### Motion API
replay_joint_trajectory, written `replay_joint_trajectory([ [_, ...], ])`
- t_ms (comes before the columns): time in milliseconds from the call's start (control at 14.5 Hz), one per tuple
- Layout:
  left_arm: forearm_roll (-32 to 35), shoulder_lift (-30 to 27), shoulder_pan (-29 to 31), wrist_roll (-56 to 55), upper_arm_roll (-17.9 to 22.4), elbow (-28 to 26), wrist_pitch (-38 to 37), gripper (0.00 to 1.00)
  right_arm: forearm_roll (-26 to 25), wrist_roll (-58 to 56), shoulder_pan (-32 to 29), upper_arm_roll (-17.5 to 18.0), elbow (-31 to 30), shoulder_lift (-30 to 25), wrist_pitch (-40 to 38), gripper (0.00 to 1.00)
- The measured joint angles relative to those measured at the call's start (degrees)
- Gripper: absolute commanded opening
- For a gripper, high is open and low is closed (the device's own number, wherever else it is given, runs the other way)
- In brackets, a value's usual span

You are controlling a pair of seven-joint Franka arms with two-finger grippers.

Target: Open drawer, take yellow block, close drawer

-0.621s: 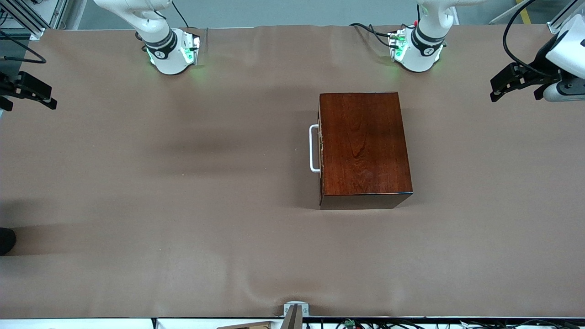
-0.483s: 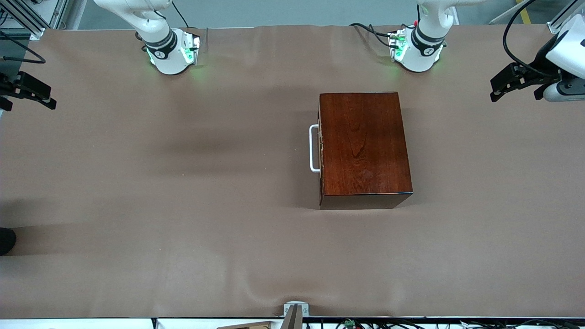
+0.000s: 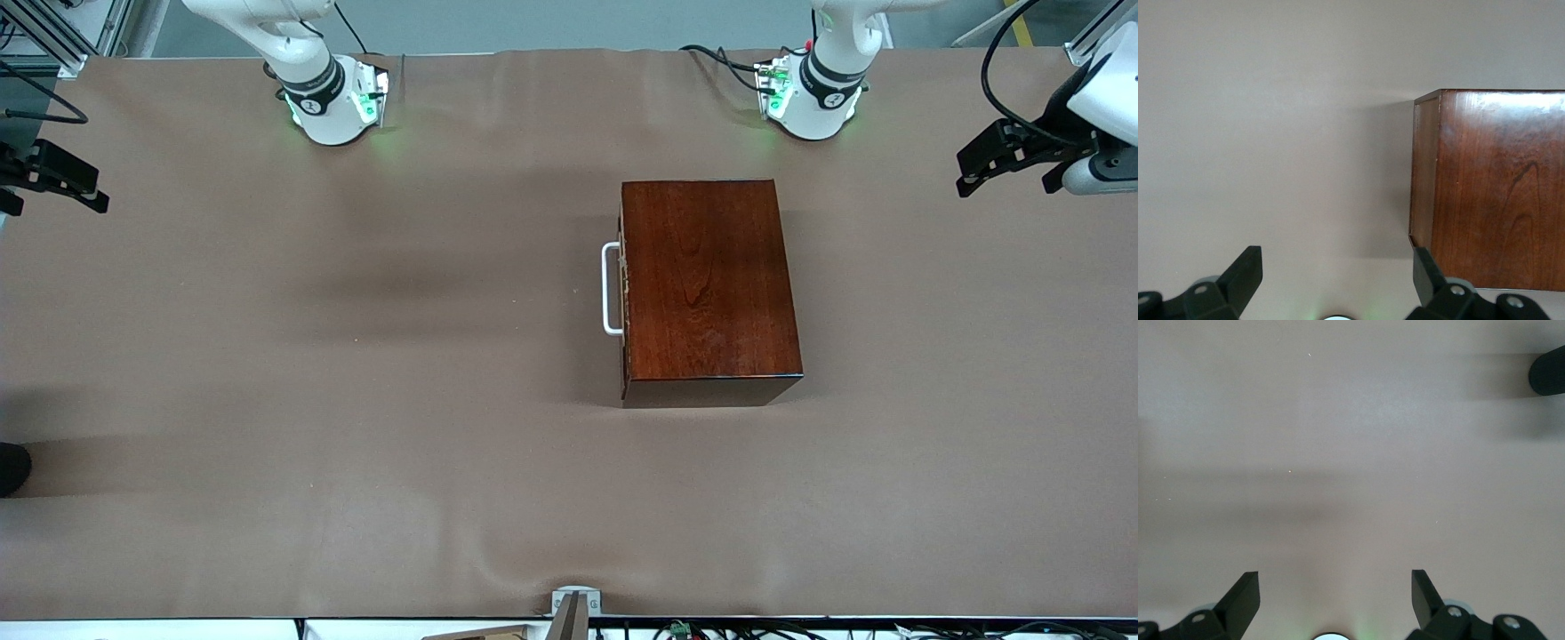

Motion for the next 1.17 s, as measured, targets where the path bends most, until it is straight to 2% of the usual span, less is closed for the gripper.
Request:
replay_joint_trajectory([
  [138, 0.0, 0.23, -0.11, -2.65, -1.29, 0.12, 0.0, 1.0, 0.0, 0.01, -0.09, -0.11, 0.0, 0.0, 0.02, 1.0],
  [345, 0.0, 1.71, -0.28, -8.51, -6.57, 0.4, 0.02, 1.0, 0.0, 0.01, -0.37, -0.38, -0.02, 0.0, 0.04, 1.0],
  [759, 0.0, 10.1, -2.14, -15.52, -16.94, 3.27, 2.66, 1.0, 0.0, 0.01, -0.5, -0.31, -0.46, 0.32, 0.05, 1.0],
  [966, 0.82, 15.27, -8.72, -17.98, -17.74, 4.67, 7.04, 1.0, 0.0, 0.0, -0.34, 0.08, -0.47, 0.41, 0.3, 1.0],
  [1172, 5.44, 22.91, -17.27, -26.13, -17.65, 9.53, 8.38, 1.0, 0.0, 0.0, -0.19, 0.41, -0.31, 0.39, 0.51, 1.0],
])
